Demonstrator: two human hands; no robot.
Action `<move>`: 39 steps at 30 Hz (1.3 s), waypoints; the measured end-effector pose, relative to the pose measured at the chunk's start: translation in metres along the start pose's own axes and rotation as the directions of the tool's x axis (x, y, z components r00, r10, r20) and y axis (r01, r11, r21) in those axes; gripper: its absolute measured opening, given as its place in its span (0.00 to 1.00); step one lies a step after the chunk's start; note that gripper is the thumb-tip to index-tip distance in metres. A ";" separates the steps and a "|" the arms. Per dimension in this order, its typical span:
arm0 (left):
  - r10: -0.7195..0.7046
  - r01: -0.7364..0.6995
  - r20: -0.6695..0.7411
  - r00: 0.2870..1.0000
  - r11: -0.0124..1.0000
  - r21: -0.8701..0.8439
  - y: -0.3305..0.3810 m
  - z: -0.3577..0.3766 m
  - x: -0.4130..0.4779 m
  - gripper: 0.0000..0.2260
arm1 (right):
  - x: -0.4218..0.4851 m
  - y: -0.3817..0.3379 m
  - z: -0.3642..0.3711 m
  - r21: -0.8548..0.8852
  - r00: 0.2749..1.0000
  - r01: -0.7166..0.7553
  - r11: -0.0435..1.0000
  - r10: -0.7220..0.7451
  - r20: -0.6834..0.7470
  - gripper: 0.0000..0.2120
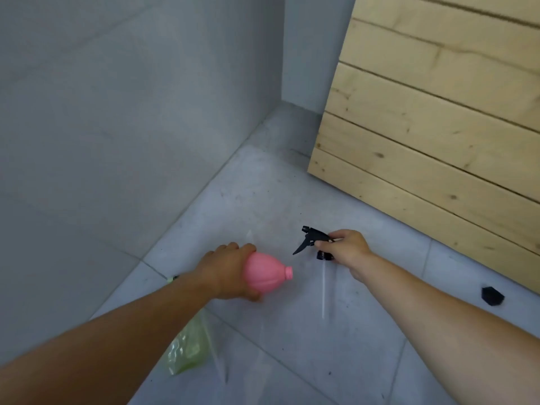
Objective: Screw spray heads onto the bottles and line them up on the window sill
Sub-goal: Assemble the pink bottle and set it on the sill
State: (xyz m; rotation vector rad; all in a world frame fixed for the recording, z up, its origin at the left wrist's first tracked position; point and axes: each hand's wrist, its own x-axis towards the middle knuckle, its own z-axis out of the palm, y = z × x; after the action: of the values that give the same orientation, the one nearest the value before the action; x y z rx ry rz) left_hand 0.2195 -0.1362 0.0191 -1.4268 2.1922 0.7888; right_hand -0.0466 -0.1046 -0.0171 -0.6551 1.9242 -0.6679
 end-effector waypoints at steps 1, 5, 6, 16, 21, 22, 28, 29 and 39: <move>-0.007 0.007 0.004 1.000 1.000 -0.015 0.002 -0.004 -0.005 0.47 | -0.008 -0.006 -0.006 0.037 0.999 0.005 0.999 -0.007 0.045 0.08; 0.014 -0.020 -0.046 0.999 0.991 -0.132 0.014 -0.039 -0.038 0.42 | -0.052 -0.051 -0.041 0.089 0.989 0.059 0.994 -0.071 0.132 0.05; 0.032 -0.042 -0.064 0.997 0.985 -0.166 0.019 -0.050 -0.049 0.40 | -0.064 -0.063 -0.051 0.108 0.988 0.071 0.992 -0.085 0.132 0.05; 0.157 -0.221 -0.244 0.957 0.940 -0.261 0.061 -0.144 -0.201 0.36 | -0.236 -0.178 -0.142 0.349 0.912 0.397 0.849 -0.409 -0.043 0.14; 0.168 -0.269 -0.329 0.929 0.918 -0.290 0.063 -0.156 -0.268 0.38 | -0.329 -0.200 -0.174 0.464 0.812 0.571 0.677 -0.550 -0.196 0.12; 0.167 -0.274 -0.335 0.927 0.912 -0.305 0.063 -0.155 -0.276 0.38 | -0.341 -0.199 -0.179 0.473 0.794 0.597 0.648 -0.564 -0.228 0.11; 0.167 -0.307 -0.354 0.920 0.869 -0.388 0.067 -0.153 -0.308 0.37 | -0.379 -0.187 -0.173 0.517 0.769 0.620 0.590 -0.588 -0.250 0.08; 0.169 -0.308 -0.351 0.921 0.868 -0.389 0.068 -0.152 -0.310 0.36 | -0.380 -0.186 -0.170 0.521 0.770 0.617 0.589 -0.589 -0.247 0.08; 0.198 -0.334 -0.331 0.923 0.838 -0.431 0.071 -0.152 -0.301 0.38 | -0.367 -0.184 -0.169 0.549 0.780 0.605 0.577 -0.566 -0.265 0.07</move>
State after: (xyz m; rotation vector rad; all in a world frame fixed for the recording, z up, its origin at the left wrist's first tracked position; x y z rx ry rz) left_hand 0.2687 -0.0052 0.3342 -1.5397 2.5697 1.3956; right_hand -0.0256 0.0468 0.3997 -0.8519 1.3627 -1.6770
